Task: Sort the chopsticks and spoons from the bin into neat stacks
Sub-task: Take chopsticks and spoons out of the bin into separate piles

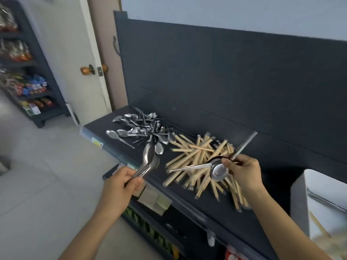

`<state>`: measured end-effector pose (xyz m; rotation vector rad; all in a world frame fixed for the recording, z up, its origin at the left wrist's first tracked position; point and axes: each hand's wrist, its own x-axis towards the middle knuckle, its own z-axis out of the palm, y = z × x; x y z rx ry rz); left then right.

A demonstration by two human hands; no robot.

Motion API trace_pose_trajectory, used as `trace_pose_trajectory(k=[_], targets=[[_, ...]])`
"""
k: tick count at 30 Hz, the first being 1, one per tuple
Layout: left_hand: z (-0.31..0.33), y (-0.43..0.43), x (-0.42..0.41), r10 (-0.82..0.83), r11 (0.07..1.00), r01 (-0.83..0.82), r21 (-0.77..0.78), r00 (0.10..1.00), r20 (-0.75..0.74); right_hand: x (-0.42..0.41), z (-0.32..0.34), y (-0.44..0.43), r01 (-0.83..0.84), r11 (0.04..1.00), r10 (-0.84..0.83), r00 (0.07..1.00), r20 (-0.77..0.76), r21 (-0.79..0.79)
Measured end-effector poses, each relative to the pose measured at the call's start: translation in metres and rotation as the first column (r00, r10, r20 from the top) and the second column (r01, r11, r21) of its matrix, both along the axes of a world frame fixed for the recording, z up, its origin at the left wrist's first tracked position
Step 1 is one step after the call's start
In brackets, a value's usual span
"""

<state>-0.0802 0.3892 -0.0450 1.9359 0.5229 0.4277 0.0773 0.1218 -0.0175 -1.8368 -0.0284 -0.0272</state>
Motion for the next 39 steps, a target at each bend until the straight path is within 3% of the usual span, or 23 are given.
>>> trace_pose_trajectory(k=[5,16,29,34,39], targets=[[0.005,0.064,-0.009,0.048,0.995,-0.047,-0.087,0.999,0.013,-0.003,-0.01,0.078,-0.033,0.999,0.033,0.999,-0.036,0.007],[-0.021,0.139,0.011,0.119,0.987,-0.127,-0.1,0.99,-0.074,0.053,-0.045,0.182,-0.106,0.99,0.094,0.988,-0.121,-0.09],[-0.023,0.207,0.146,0.065,0.997,-0.061,0.05,0.993,-0.099,0.169,-0.079,0.26,-0.099,0.983,0.066,0.977,-0.203,-0.154],[-0.03,0.221,0.197,0.034,0.999,-0.035,-0.02,0.996,-0.087,0.187,-0.086,0.266,-0.164,0.951,0.097,0.963,-0.251,-0.261],[-0.039,0.236,0.247,-0.093,0.996,0.092,-0.011,0.99,-0.108,0.195,-0.087,0.278,-0.191,0.895,0.103,0.968,-0.229,-0.404]])
